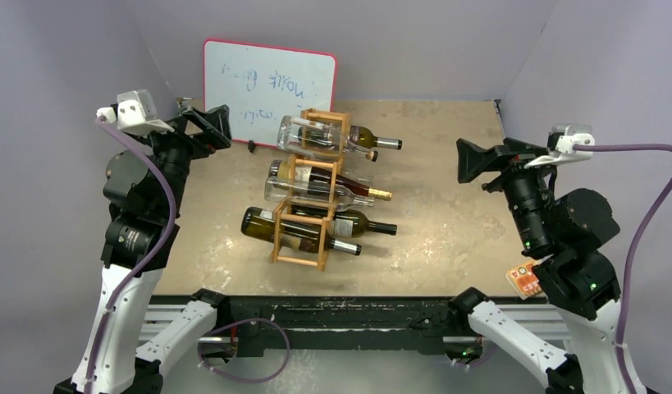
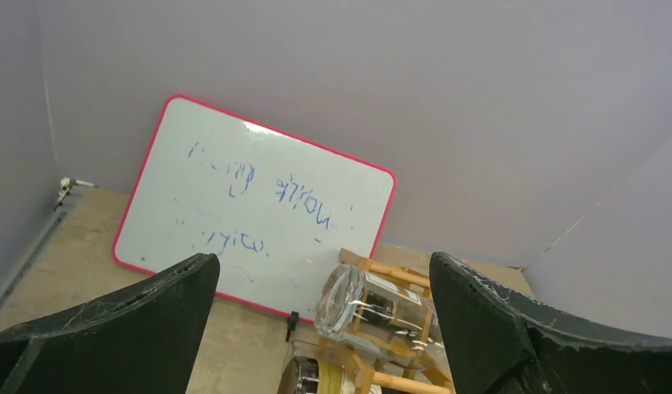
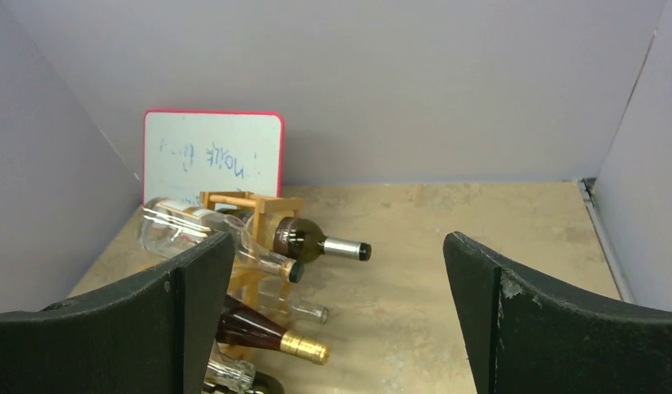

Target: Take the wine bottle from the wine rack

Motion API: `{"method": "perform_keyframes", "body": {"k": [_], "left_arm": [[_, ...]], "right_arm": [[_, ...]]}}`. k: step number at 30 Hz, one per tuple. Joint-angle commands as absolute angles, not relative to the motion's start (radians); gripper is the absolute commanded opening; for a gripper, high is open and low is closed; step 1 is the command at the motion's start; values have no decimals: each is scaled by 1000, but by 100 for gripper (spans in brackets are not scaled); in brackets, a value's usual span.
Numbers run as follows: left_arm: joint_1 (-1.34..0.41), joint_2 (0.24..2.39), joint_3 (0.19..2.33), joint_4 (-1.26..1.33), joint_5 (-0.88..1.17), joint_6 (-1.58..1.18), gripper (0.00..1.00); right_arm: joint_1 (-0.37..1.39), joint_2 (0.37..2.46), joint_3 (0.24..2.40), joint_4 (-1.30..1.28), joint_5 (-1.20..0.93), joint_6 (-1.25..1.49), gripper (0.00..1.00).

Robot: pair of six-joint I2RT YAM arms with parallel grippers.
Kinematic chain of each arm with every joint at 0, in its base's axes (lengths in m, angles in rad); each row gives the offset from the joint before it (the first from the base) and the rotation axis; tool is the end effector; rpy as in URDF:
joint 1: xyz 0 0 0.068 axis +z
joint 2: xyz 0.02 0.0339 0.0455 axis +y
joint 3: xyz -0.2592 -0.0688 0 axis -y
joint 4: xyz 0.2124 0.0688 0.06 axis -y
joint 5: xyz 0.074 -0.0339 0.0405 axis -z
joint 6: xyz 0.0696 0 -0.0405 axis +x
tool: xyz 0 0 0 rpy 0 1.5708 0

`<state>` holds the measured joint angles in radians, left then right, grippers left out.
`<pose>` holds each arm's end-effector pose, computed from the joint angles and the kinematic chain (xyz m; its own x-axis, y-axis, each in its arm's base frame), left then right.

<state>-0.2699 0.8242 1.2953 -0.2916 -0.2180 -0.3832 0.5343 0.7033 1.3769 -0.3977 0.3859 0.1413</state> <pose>0.1444 -0.0243 0.4790 0.1389 -0.4172 -0.8981 0.1156 0.9076 -0.4037 0.0857 0.0203 0.4982 0.2096 0.2756 -0.9382 -0.1915 0.9524 0.2370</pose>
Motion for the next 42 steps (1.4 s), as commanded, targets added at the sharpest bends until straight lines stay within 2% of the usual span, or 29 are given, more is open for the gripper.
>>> {"method": "perform_keyframes", "body": {"k": [1,21,33,42], "left_arm": [[-275,815,1280,-333,-249,-468,100],[-284,846,1219,-543,-154,-589,100],[-287,891,1216,-719,-63,-565,98],[-288,886,1169,-733,5,-608,94]], "right_arm": [[525,684,1349,-374,431,200,100],[504,807,1242,-483,338,340,100],[503,904,1090,-394,-60,383,100],[501,933,1038,-267,-166,437,100]]}}
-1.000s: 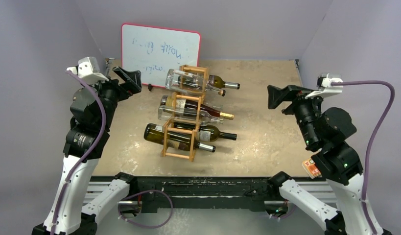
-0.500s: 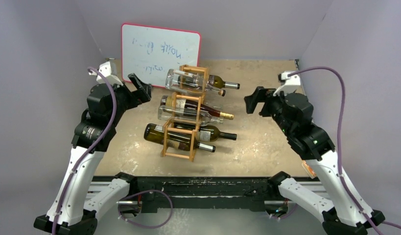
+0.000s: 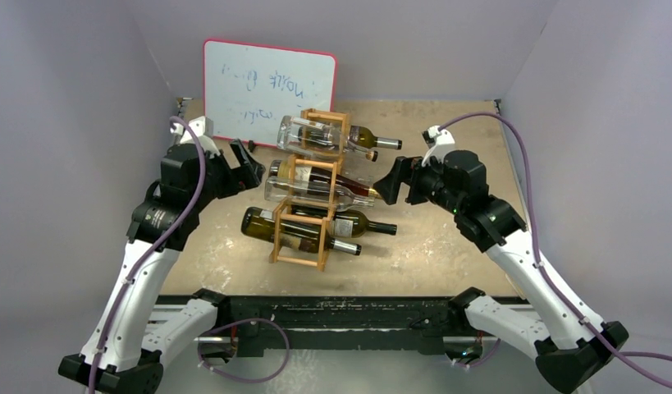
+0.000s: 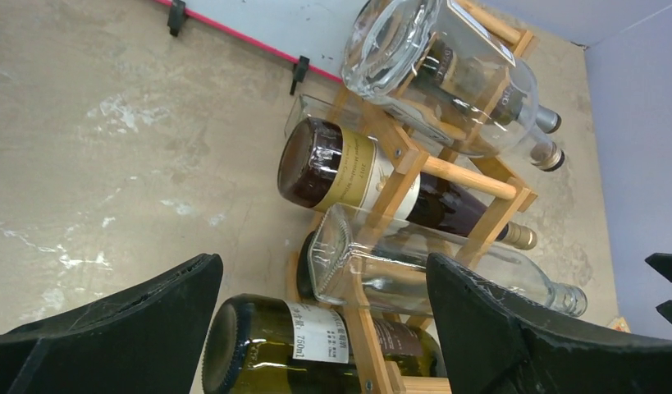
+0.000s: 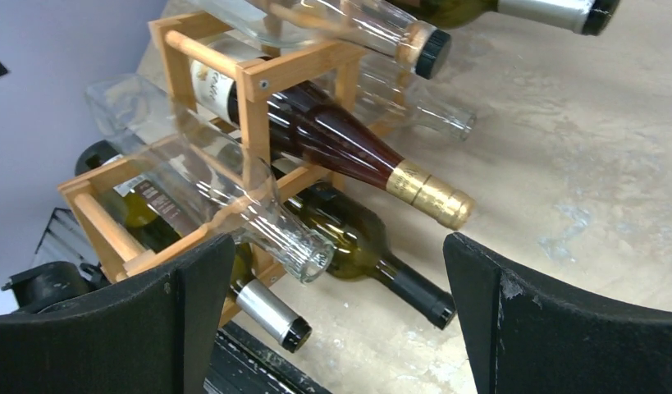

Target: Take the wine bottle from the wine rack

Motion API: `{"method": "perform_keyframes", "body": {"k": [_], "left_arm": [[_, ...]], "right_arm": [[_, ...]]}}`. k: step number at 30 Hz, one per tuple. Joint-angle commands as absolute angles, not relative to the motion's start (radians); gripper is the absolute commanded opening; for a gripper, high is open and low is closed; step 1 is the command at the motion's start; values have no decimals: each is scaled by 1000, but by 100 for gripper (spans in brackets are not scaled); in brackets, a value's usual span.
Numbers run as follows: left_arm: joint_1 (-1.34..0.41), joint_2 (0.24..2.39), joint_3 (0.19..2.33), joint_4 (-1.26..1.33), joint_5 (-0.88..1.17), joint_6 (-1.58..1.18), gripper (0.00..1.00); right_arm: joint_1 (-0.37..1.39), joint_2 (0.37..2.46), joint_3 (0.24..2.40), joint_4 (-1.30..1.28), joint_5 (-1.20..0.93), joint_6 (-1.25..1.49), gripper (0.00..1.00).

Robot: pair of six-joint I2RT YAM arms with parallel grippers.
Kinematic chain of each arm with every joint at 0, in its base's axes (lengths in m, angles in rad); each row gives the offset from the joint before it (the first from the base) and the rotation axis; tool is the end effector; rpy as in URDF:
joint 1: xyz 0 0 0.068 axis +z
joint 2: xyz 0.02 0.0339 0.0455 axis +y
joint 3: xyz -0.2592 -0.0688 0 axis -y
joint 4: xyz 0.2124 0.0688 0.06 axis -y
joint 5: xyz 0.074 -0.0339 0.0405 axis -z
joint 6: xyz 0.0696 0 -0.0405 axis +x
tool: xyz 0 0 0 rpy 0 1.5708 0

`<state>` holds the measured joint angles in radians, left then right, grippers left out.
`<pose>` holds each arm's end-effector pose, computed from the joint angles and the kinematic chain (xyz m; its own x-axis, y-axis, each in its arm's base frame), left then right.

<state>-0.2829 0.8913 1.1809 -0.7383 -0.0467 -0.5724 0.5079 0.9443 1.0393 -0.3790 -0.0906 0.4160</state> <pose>0.1669 -0.0451 0.3710 -0.4793 -0.4241 -0.7684 -0.0252 0.8818 -0.4710 0.1816 0.1083 0.3632 -0.4503 0.2099 -0.8678 -0.4135 0.8124 0.4111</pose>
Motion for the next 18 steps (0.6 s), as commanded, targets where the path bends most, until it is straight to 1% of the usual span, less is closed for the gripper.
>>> {"method": "perform_keyframes", "body": {"k": [1,5,7,9,10,13,15,18], "left_arm": [[-288,889,1163,-733,18,-612,93],[-288,906,1154,-746,51,-619,91],[-288,904,1145,-748,57,-622,91],[-288,900,1132,-745,62,-626,91],[-288,898,1124,-739,67,-629,90],[-288,901,1097,-699,110,-649,86],[-288,914,1082,-666,145,-674,82],[-288,937,1071,-632,167,-693,78]], "right_arm": [[501,940,1038,-259,-188,419,100],[500,963,1036,-240,-278,333,100],[501,957,1025,-224,-245,275,100],[501,944,1002,-196,-205,279,100],[501,944,993,-202,-219,294,100],[499,993,1000,-248,-173,330,100],[500,1035,1003,-251,-213,357,100],[500,1045,978,-157,-285,421,100]]}}
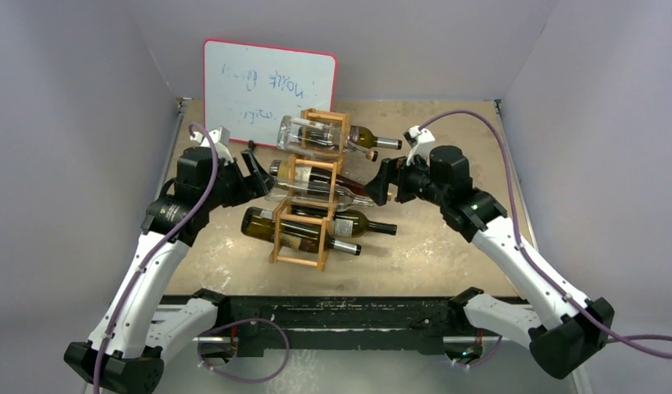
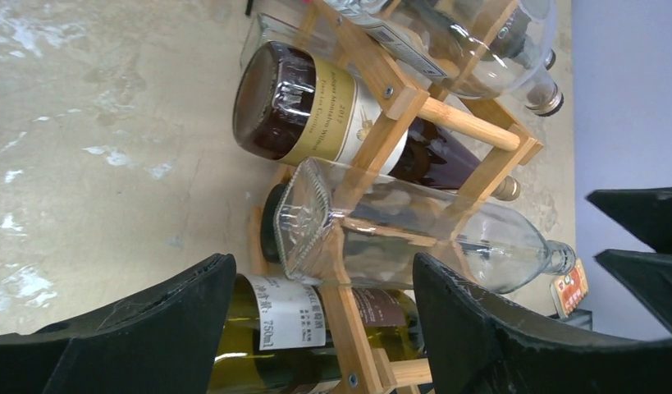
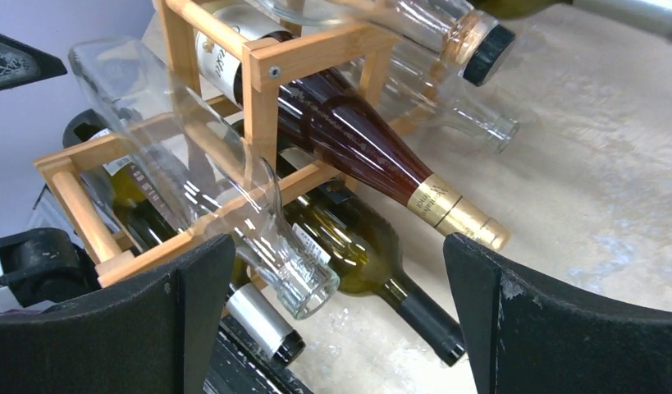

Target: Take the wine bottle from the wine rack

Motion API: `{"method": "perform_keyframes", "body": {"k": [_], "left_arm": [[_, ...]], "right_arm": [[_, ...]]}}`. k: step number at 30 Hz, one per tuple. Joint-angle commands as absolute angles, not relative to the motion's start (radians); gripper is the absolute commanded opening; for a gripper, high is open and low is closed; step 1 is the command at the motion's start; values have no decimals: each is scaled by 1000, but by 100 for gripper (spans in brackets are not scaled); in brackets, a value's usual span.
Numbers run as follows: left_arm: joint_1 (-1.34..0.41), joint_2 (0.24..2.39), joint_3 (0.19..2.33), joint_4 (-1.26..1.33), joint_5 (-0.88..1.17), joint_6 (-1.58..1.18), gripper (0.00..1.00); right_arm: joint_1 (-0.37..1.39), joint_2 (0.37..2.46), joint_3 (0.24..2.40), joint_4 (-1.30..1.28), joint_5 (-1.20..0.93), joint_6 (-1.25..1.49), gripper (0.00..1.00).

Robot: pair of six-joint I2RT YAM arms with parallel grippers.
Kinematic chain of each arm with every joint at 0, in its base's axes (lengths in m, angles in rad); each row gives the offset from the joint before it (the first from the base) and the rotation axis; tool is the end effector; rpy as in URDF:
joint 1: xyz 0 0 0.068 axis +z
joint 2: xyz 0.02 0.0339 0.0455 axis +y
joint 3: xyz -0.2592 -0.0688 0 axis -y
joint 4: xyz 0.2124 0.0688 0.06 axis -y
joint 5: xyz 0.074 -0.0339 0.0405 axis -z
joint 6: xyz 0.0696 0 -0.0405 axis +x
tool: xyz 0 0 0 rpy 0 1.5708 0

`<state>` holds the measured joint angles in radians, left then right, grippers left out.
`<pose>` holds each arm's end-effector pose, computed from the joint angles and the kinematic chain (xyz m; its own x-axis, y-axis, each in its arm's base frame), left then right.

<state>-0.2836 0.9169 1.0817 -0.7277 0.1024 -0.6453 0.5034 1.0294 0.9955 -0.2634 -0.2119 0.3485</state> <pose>0.1738 -0.0581 0.3368 -0.6266 -0.4405 -0.6428 -0.0194 0.8335 -0.5522 0.2001 0.1269 0.3468 -0.4624 0.1265 -0.8776 -0.5212 0.7620 0.3844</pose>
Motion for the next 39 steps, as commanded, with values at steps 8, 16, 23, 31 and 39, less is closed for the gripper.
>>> {"method": "perform_keyframes", "body": {"k": [8,16,23,31,39], "left_arm": [[-288,969,1061,-608,200,-695,73],[-288,993,1053,-584,212,-700,69],[-288,1001,1037,-576,220,-705,65],[-288,989,1028,-582,214,-703,64],[-288,993,1051,-590,221,-695,66]], "right_arm": [[498,1053,879,28,-412,541,100],[466,1047,708,308,-600,576,100],[463,1081,601,538,-655,658,99],[463,1109,560,716,-659,739,75],[463,1192,567,778,-729,754,64]]}}
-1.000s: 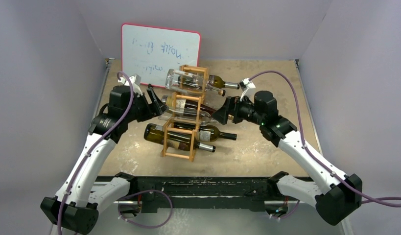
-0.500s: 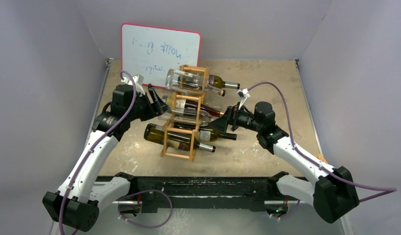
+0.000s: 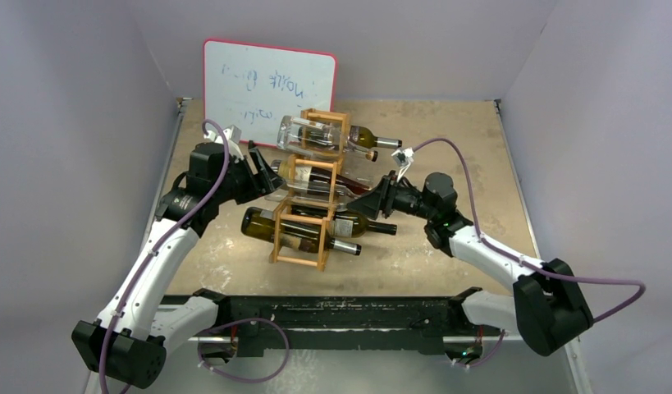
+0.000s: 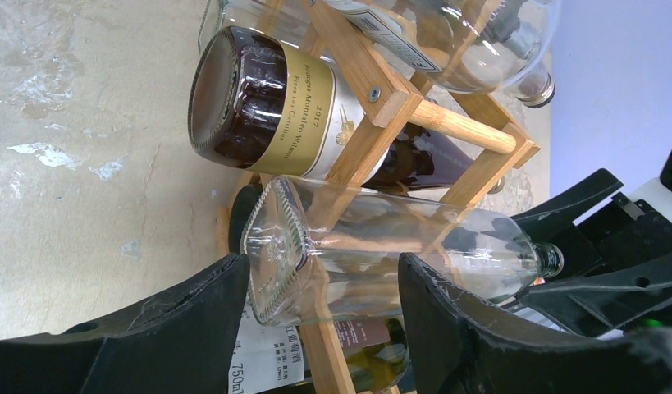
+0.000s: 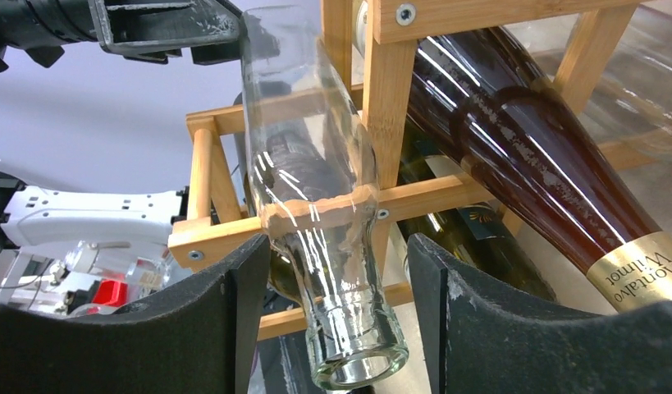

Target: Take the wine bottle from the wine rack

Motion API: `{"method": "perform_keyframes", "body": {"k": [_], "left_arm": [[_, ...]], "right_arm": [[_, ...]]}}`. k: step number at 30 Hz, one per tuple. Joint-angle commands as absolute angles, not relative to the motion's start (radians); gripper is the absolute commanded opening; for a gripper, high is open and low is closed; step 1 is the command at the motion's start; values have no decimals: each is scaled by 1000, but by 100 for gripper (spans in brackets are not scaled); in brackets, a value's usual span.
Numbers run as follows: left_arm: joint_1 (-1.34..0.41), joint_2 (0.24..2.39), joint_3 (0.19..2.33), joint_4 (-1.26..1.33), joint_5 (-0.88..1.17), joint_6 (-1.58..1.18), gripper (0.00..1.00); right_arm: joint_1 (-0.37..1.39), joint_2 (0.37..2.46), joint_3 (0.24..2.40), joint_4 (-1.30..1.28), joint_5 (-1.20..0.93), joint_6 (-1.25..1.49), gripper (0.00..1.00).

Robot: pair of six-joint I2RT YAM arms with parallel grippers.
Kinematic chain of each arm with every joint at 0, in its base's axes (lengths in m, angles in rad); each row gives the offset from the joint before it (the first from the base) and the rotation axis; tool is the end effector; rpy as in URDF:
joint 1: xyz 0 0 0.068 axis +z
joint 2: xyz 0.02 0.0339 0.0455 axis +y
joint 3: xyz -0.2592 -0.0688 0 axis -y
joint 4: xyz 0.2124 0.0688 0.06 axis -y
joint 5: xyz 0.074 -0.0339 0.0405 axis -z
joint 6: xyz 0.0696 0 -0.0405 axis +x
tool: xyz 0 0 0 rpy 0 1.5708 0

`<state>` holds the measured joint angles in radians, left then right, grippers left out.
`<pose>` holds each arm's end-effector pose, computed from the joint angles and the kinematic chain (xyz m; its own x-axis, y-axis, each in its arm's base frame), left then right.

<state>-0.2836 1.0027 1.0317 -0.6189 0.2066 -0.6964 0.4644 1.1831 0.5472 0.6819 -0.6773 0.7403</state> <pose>0.1969 -0.0722 0.3191 -0.6904 -0.4527 -0.5643 -0.0069 0.7841 -0.6206 0.2099 0.1539 0.2815 -0.5826 0.2960 -0.7569 -0.6986 0.2935 0.6525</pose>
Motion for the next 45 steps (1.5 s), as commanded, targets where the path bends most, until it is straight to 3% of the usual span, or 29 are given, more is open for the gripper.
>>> {"method": "perform_keyframes", "body": {"k": [1,6,13,23,32,39,42,45], "left_arm": [[-289,992,1055,-597,219,-690,68],[-288,981,1073,-640,172,-659,75],[-288,932,1132,-709,30,-592,80],[-296,968,1243,-598,248,-499,80],[-413,980,1274,-540,204,-232,84],[-627,998,1264,-510,40,61,85],[-679,984,1227,-492,88,225,85],[-714,967,1188,-458,156,368,93]], "right_arm": [[463,1195,565,786,-733,757,64],[463,1204,564,812,-743,778,56],[462,1202,574,770,-766,790,34],[463,1157,640,574,-721,819,1],[462,1197,862,246,-734,812,0],[461,1245,959,118,-733,802,0],[461,1243,959,111,-728,803,0],[460,1241,959,109,-731,810,0]]}}
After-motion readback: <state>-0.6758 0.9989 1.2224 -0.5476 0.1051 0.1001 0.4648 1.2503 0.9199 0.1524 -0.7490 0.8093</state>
